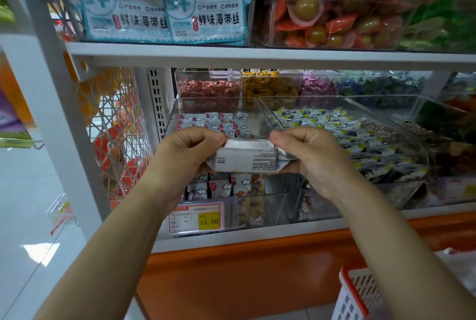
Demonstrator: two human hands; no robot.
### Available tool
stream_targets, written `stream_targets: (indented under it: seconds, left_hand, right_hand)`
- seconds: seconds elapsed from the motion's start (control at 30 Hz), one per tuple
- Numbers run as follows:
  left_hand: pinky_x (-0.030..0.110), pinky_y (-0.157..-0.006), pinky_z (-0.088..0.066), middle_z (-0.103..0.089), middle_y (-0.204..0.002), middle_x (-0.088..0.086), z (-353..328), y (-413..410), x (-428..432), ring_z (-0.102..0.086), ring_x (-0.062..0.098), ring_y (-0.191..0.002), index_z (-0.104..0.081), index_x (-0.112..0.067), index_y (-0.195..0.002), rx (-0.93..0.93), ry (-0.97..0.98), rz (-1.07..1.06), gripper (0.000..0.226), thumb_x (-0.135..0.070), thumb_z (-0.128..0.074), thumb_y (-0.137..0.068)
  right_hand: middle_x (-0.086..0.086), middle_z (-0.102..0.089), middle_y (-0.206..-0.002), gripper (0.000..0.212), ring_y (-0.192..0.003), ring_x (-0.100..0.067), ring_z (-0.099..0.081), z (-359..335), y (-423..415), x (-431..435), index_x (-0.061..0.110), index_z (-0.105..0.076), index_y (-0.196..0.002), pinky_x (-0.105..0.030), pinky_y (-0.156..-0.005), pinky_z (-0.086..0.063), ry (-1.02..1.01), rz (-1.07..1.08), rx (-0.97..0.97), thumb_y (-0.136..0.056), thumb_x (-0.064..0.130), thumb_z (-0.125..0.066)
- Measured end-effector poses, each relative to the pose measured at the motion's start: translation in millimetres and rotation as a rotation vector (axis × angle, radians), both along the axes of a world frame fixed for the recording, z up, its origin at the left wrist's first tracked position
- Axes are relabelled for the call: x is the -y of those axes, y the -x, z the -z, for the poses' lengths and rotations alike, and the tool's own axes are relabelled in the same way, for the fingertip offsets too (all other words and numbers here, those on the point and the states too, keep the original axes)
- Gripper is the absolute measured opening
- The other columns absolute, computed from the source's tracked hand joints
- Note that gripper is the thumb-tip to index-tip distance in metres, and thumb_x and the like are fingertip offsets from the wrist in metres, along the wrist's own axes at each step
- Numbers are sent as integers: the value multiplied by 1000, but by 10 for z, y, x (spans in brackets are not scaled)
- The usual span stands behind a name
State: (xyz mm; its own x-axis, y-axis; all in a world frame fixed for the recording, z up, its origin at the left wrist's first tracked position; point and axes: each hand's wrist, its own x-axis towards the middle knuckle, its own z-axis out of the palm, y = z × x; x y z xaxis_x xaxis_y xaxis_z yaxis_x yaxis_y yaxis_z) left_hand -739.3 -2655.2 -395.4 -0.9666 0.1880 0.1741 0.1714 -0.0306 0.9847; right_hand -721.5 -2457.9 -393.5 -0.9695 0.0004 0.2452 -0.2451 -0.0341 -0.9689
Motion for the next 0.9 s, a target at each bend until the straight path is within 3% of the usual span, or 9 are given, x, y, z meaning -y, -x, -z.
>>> stream_targets:
  seconds: [0.13,0.23,0.3,0.4,0.5,0.6,0.67,0.77,0.9]
  left_hand:
    - [20,-69,-56,-73,-84,-1,9,3,-17,-68,13,-78,-75,-19,-77,-22,35,38,22,-36,-62,-77]
    - [16,-68,-54,-72,-92,1,35,11,-32,-68,13,-81,-74,-20,-91,-102,128,-17,13,-22,-66,-82]
    - [19,-69,-56,-70,-94,4,45,26,-60,-68,14,-79,-71,-14,-89,-85,73,-114,9,-13,-62,-86]
    - [19,-61,-56,-67,-87,5,37,21,-133,-68,8,-67,-67,-11,-85,-61,-31,-209,11,-10,-58,-89]
    - [19,-53,-55,-66,-84,4,29,-19,-228,-66,5,-62,-66,-15,-87,-111,4,-205,12,-12,-55,-92]
    - [31,-58,-59,-68,-87,0,48,-48,-326,-68,11,-72,-66,-16,-104,-161,112,-165,19,-23,-50,-95]
    - [31,-69,-57,-67,-101,-5,83,-7,-374,-64,16,-91,-58,-18,-121,-244,282,-181,31,-32,-47,-96]
    - [32,-98,-32,-48,-137,2,195,97,-440,-38,23,-126,-49,-17,-133,-432,843,-190,45,-41,-43,-95]
    - [46,-110,-15,-22,-153,0,362,153,-520,-10,22,-139,-46,-21,-135,-551,1320,-72,54,-53,-29,-94]
  right_hand:
    - [-7,-71,-64,19,-62,-20,-70,40,19,-5,6,-69,-70,-26,-48,-56,-15,90,-5,-86,14,-62]
    - [-6,-73,-72,20,-69,-19,-71,63,24,5,10,-71,-75,-26,-55,-58,12,147,-52,-87,22,-61]
    - [-4,-74,-88,20,-82,-17,-71,62,-10,43,15,-71,-91,-27,-68,-59,41,37,-99,-79,29,-64]
    - [1,-67,-114,45,-102,-11,-66,78,-32,87,33,-54,-121,-27,-86,-54,-247,18,-250,-80,19,-69]
    - [0,-62,-121,37,-94,-11,-67,66,-52,92,26,-55,-120,-27,-73,-58,-299,86,-330,-88,8,-60]
    - [-1,-67,-104,15,-83,-12,-69,13,-71,-9,23,-63,-99,-28,-61,-59,-254,180,-337,-92,11,-56]
    - [-2,-67,-100,14,-84,-12,-69,-9,-68,-117,25,-61,-98,-30,-63,-59,-238,263,-340,-92,13,-56]
    - [-5,-63,-105,17,-86,-15,-68,10,-54,-240,22,-58,-108,-23,-64,-58,-226,382,-323,-93,15,-56]
    - [-3,-63,-104,26,-89,-15,-66,39,-46,-245,13,-56,-117,-34,-74,-58,-363,483,-304,-92,21,-58]
